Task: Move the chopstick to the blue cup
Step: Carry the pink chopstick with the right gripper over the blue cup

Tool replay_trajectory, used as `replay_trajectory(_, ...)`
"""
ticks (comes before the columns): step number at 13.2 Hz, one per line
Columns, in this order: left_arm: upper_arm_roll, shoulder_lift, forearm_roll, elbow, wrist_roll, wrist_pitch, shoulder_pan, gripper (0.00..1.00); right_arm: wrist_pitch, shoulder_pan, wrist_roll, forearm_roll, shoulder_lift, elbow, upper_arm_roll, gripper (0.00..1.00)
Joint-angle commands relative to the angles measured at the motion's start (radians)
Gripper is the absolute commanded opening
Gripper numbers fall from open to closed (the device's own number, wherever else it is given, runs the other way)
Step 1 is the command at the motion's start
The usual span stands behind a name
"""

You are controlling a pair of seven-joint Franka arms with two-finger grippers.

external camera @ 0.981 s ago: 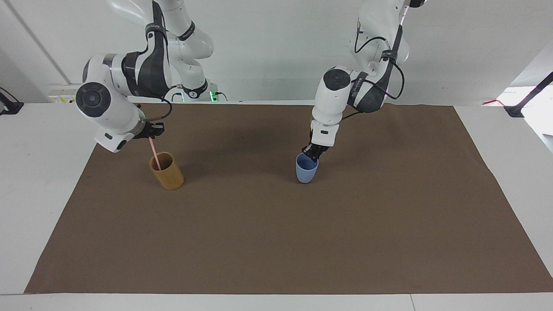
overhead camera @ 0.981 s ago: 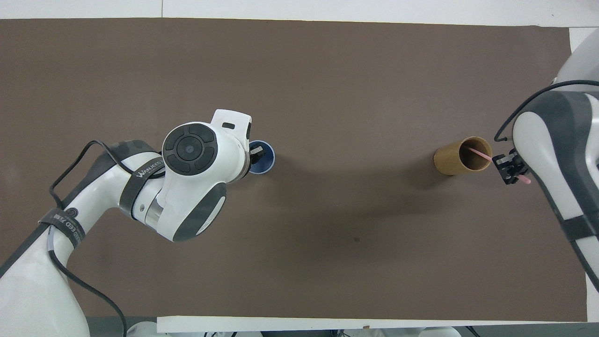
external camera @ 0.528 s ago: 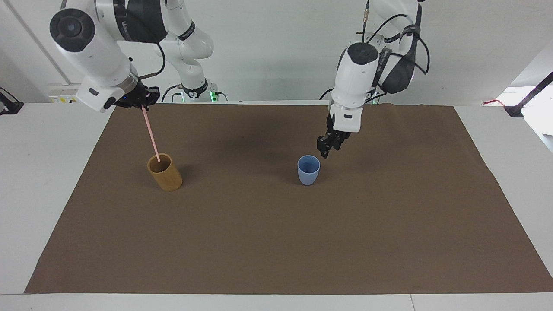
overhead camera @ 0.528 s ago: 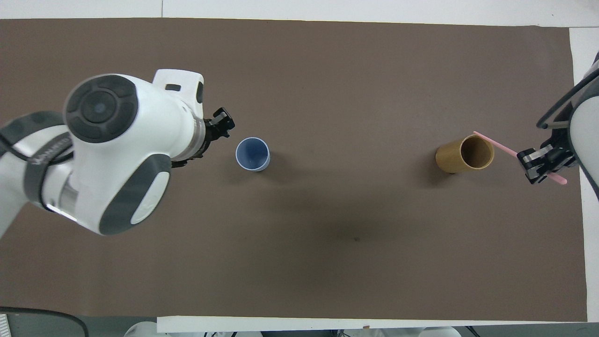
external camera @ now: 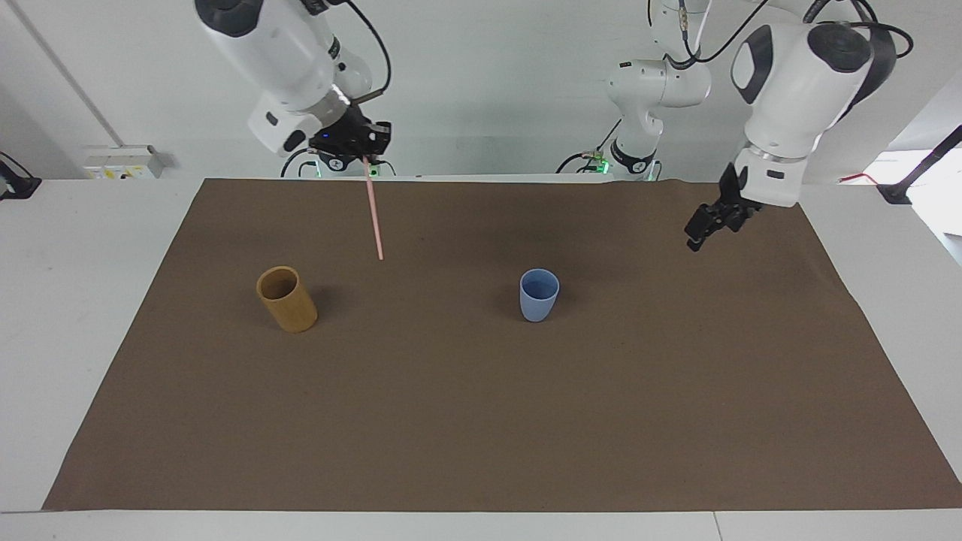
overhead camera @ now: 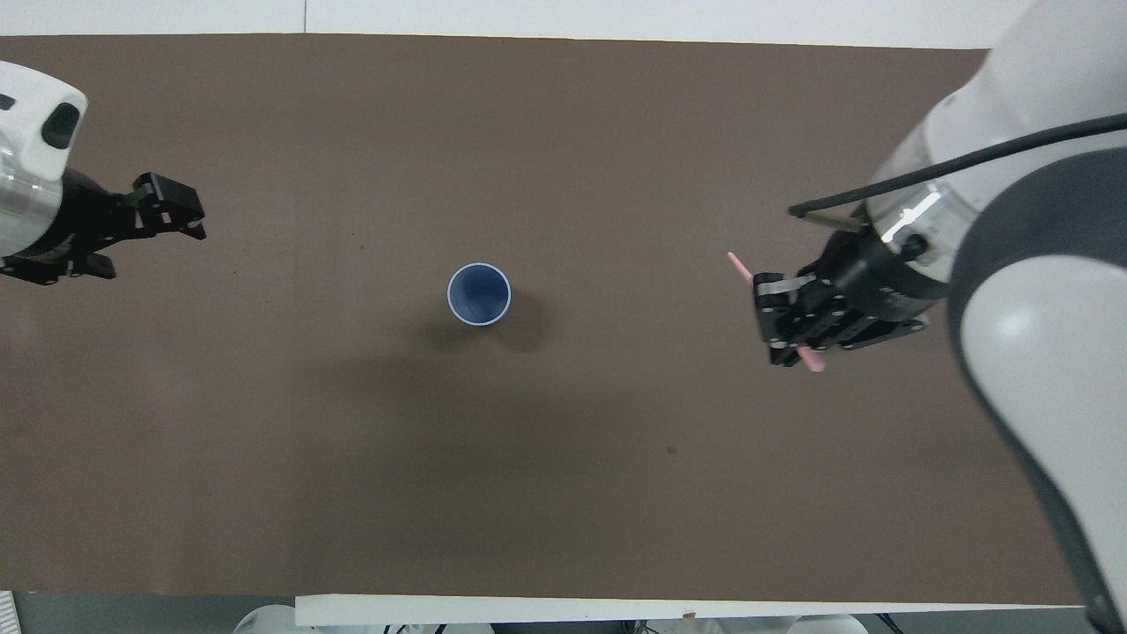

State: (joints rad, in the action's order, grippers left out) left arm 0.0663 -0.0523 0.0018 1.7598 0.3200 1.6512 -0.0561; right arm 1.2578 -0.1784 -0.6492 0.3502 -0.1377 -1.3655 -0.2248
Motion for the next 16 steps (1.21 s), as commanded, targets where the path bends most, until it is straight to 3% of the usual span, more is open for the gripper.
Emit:
replay_trajectory(1,0.012,0.054,-0.002,-0.14,-0.281,-0.151,0.09,1.0,0.185,-0.136,-0.281,0.084,-0.094,0.025,-0.004,0.0)
replay_trajectory(6,0.017,0.086,0.009,-0.204,-0.343,-0.208,0.093,1.0,0.396,-0.335,-0.403,0.055,-0.195,-0.019,-0.002,0.0)
replay_trajectory(12,0.018,0.071,0.014,-0.192,-0.331,-0.163,0.091,1.0,0.515,-0.314,-0.409,0.121,-0.152,-0.171,-0.004,0.0)
replay_trajectory(16,0.015,0.066,0.014,-0.181,-0.329,-0.165,0.102,1.0,0.515,-0.288,-0.33,0.121,-0.152,-0.172,-0.004,0.0)
